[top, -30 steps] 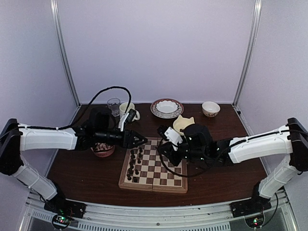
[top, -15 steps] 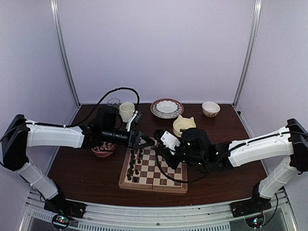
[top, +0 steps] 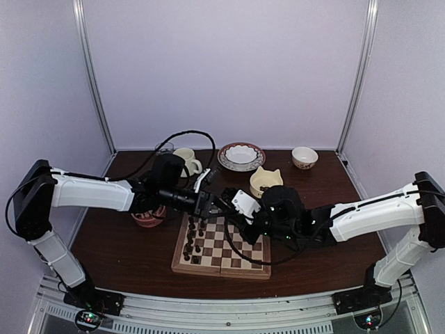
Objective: Set up the chess pieces on the board
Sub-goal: Pass from the right arm to the left
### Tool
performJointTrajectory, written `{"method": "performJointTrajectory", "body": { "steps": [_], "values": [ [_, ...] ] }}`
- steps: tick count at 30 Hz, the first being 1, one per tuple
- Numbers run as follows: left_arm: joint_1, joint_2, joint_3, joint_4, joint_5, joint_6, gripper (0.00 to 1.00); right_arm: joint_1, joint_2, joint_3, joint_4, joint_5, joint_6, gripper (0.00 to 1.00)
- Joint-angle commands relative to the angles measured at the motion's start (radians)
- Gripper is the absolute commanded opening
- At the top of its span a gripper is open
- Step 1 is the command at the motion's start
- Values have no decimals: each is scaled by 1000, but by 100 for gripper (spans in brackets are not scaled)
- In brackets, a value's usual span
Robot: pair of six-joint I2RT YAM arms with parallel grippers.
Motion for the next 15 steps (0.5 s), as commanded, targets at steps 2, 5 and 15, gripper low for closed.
{"method": "performJointTrajectory", "body": {
  "steps": [2, 5, 15],
  "values": [
    [-13, 24, 35, -9, 27, 11, 24, 8, -15, 8, 27, 28, -5, 15],
    [-13, 25, 38, -13, 27, 15, 17, 8, -15, 8, 26, 33, -5, 15],
    [-13, 29, 45, -38, 17, 24, 13, 10, -20, 5, 26, 56, -2, 27]
  ]
}}
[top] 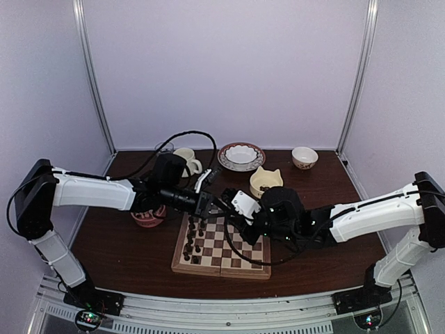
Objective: Set up the chess pieces on the board
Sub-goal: Pass from the right arm to the left
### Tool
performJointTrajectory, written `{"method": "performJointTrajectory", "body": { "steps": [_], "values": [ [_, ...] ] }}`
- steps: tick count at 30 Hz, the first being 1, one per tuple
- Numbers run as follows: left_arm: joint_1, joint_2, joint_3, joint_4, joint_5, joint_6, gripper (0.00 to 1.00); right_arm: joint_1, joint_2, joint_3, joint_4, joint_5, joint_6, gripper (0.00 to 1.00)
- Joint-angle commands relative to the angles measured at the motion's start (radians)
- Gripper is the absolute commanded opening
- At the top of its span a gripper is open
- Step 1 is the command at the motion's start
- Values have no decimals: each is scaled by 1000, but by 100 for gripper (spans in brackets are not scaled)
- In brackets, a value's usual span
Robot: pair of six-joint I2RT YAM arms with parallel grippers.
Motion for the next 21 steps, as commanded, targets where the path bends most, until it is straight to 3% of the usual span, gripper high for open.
{"method": "performJointTrajectory", "body": {
  "steps": [1, 6, 13, 21],
  "values": [
    [-12, 12, 26, -12, 14, 16, 11, 4, -21, 3, 36, 29, 2, 29],
    [-13, -11, 19, -28, -14, 29, 10, 4, -50, -7, 45, 15, 18, 36],
    [-11, -31, 11, -24, -19, 35, 9, 4, -110, -44, 78, -46, 39, 59],
    [7, -64, -61, 146, 28, -37, 9, 4, -188, -83, 115, -87, 82, 58]
  ]
}}
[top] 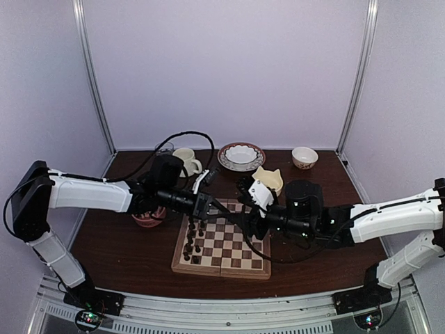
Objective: Set up the chess pieces on the board
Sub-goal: Pass from the right arm to the left, then pass from the left arm to the right
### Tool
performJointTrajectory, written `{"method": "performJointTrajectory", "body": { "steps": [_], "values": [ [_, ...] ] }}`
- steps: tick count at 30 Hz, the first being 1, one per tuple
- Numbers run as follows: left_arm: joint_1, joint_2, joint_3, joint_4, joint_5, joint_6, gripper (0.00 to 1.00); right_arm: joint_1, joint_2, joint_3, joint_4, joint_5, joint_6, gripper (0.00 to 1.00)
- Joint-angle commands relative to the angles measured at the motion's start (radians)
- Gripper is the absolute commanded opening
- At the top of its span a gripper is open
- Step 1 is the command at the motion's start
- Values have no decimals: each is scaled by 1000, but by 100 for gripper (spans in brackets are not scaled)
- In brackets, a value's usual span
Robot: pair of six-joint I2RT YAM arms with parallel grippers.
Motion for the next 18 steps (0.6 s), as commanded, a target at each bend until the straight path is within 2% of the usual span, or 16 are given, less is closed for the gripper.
{"method": "performJointTrajectory", "body": {
  "steps": [1, 4, 8, 18],
  "values": [
    [13, -41, -49, 185, 54, -57, 9, 4, -37, -23, 53, -57, 32, 57],
    [18, -54, -74, 260, 88, -93, 9, 4, -43, -37, 78, -97, 24, 56],
    [19, -68, -79, 279, 104, -110, 9, 4, -50, -56, 101, -144, -3, 57],
    [19, -103, -99, 340, 132, -153, 9, 5, -87, -121, 188, -145, -24, 58]
  ]
}}
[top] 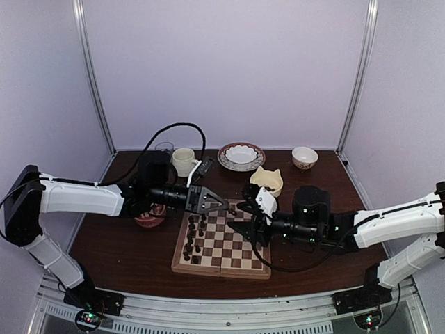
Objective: Set up the chess pieces on the board
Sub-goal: Pass from the left arm to the right
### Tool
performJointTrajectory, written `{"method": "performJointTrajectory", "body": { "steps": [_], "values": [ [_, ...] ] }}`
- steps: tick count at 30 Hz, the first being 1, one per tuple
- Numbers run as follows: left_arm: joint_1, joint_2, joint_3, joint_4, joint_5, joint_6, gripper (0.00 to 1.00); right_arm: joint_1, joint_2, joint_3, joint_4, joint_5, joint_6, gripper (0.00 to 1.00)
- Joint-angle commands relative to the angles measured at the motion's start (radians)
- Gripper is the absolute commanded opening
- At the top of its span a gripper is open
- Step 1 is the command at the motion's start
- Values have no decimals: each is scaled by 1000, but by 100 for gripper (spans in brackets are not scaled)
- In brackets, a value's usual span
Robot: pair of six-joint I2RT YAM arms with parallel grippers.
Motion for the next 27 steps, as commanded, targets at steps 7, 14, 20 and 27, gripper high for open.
{"method": "performJointTrajectory", "body": {
  "steps": [7, 14, 20, 27],
  "values": [
    [7, -7, -18, 159, 78, -76, 9, 5, -60, -37, 76, 22, -11, 57],
    [7, -3, -14, 170, 97, -91, 9, 5, -40, -20, 62, 31, 2, 43],
    [6, 21, -5, 193, 119, -111, 9, 4, -37, -13, 54, 29, 9, 35],
    [6, 33, 0, 196, 128, -115, 9, 5, -34, -6, 44, 31, 11, 28]
  ]
}}
